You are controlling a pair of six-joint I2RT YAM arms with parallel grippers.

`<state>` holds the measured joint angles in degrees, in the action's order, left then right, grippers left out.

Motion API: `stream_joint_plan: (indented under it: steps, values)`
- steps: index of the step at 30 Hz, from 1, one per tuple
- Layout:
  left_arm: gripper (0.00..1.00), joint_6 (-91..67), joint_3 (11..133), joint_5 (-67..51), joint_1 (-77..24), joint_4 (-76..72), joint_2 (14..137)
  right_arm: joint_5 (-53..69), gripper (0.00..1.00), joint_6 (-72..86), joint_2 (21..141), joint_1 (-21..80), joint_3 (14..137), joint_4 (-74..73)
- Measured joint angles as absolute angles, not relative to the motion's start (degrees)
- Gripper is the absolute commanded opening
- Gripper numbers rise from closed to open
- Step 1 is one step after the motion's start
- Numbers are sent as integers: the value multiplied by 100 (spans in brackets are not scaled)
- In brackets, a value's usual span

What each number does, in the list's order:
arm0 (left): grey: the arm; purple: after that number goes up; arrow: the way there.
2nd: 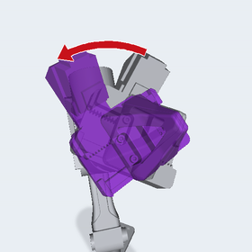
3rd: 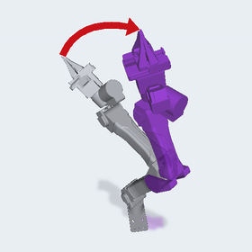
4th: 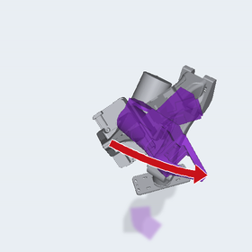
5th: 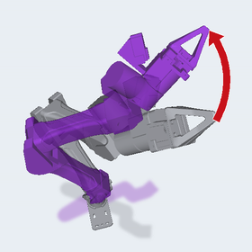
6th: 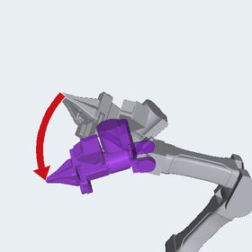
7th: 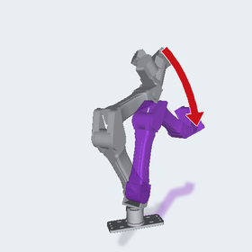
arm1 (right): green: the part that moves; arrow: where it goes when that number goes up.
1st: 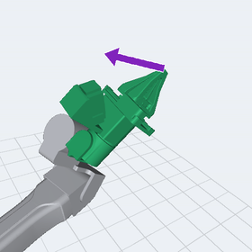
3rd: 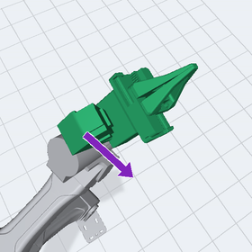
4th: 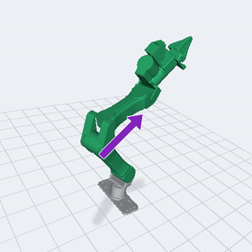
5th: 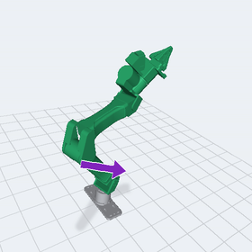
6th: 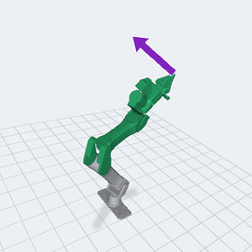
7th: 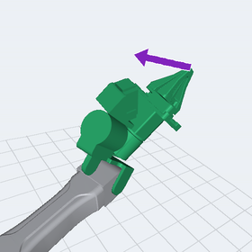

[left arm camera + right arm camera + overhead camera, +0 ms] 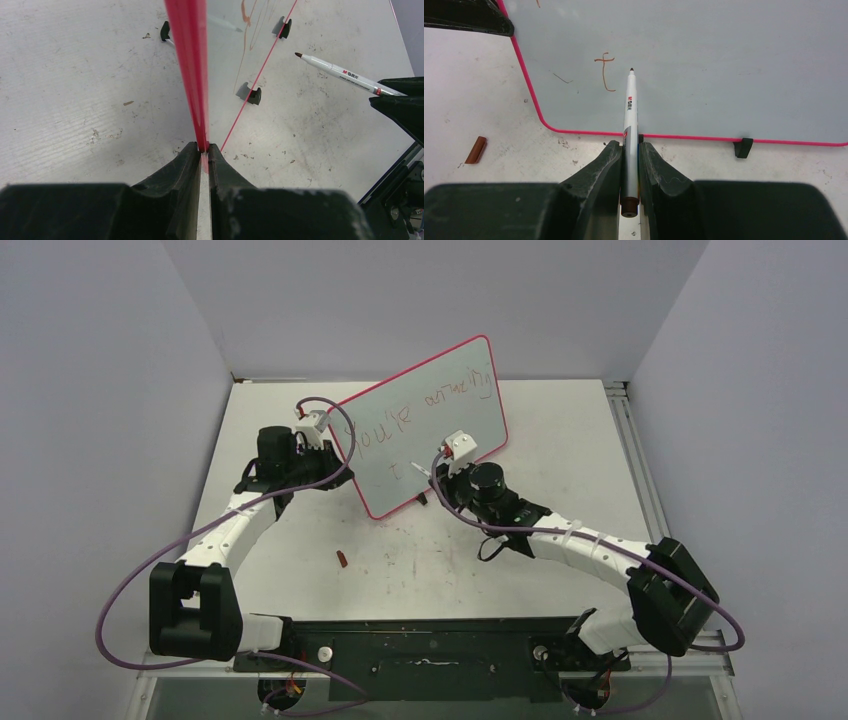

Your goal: Write a sentence on the whiteboard

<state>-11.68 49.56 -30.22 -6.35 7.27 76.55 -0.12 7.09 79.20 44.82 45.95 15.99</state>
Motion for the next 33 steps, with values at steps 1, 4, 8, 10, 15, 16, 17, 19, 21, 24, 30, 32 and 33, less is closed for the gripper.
stream_joint_plan:
  steps: [1, 4, 8, 10, 15, 16, 17, 19, 21, 24, 30, 32, 33]
  values:
    - [8, -1168, 4956, -3022, -635, 727, 7655, 47, 5, 707, 7920, 4440, 4587, 1599]
    - [8, -1164, 4954, -3022, -635, 727, 7655, 196, 5, 707, 7935, 4344, 4574, 1667]
    - [8, -1160, 4956, -3022, -635, 727, 7655, 327, 5, 707, 7966, 4311, 4536, 1721]
    - [8, -1160, 4956, -3022, -635, 727, 7655, 384, 5, 707, 8018, 4318, 4528, 1761]
    - [8, -1160, 4956, -3022, -635, 729, 7655, 443, 5, 705, 8167, 4322, 4528, 1802]
    - [8, -1160, 4956, -3022, -635, 729, 7655, 449, 5, 703, 8200, 4324, 4528, 1813]
    - [8, -1160, 4956, -3022, -635, 729, 7655, 454, 5, 698, 8235, 4329, 4528, 1835]
    - [8, -1160, 4956, -3022, -635, 729, 7655, 460, 5, 690, 8305, 4355, 4528, 1839]
    - [8, -1160, 4956, -3022, -635, 729, 7655, 471, 5, 685, 8364, 4359, 4528, 1839]
    - [8, -1160, 4956, -3022, -635, 729, 7655, 499, 5, 685, 8403, 4368, 4528, 1870]
    - [8, -1160, 4956, -3022, -635, 729, 7655, 539, 5, 690, 8420, 4431, 4530, 2029]
    - [7, -1160, 4956, -3022, -635, 729, 7658, 539, 5, 690, 8420, 4434, 4532, 2067]
    - [7, -1160, 4956, -3022, -635, 729, 7658, 539, 5, 692, 8423, 4434, 4532, 2082]
